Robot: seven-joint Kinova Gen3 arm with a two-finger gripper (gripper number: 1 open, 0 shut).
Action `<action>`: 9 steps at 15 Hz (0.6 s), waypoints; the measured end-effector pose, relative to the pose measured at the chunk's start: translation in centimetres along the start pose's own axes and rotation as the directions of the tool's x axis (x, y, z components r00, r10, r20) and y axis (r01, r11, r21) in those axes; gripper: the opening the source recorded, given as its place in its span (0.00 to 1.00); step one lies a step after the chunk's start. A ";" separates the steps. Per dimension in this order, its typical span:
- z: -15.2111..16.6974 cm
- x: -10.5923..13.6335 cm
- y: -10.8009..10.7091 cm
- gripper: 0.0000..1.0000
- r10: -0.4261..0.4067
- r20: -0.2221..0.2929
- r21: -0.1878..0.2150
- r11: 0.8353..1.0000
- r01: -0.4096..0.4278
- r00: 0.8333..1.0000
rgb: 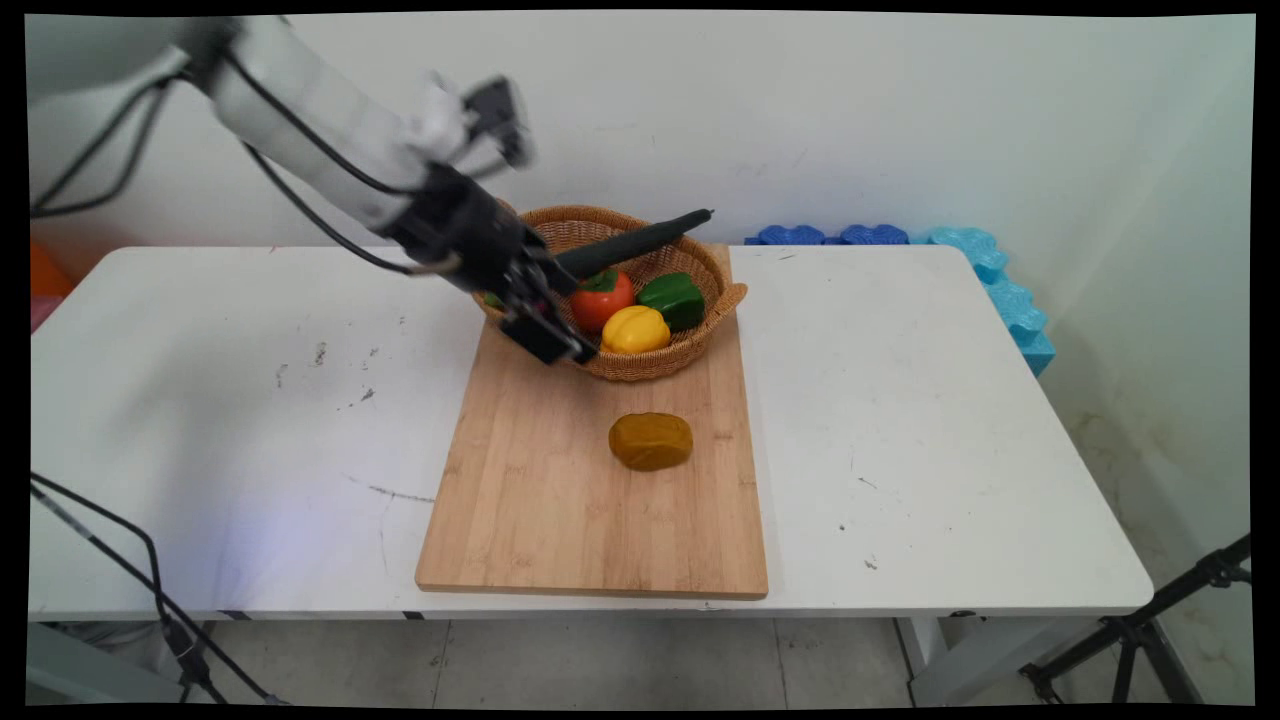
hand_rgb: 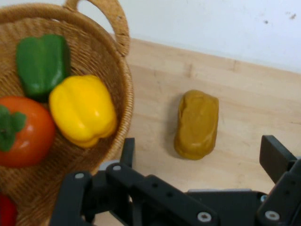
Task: Pick up the potato from the cutting board
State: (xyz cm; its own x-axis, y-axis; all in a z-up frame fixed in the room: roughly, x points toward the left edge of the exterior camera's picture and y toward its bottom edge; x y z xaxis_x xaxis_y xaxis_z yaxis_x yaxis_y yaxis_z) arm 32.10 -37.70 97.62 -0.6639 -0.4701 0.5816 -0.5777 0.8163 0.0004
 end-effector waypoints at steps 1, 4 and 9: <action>1.5 0.3 0.2 1.00 -0.006 0.019 -0.004 1.000 0.006 1.000; 4.8 0.8 0.7 1.00 -0.013 0.065 -0.013 1.000 0.014 0.998; 9.1 1.2 1.1 1.00 0.003 0.116 -0.018 1.000 -0.001 0.993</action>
State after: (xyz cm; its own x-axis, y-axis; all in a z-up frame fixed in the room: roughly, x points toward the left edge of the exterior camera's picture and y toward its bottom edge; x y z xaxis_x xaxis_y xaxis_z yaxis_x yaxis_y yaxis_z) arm 26.32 -40.40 90.97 -0.7164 -0.5035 0.4830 -0.5682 0.8228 0.0149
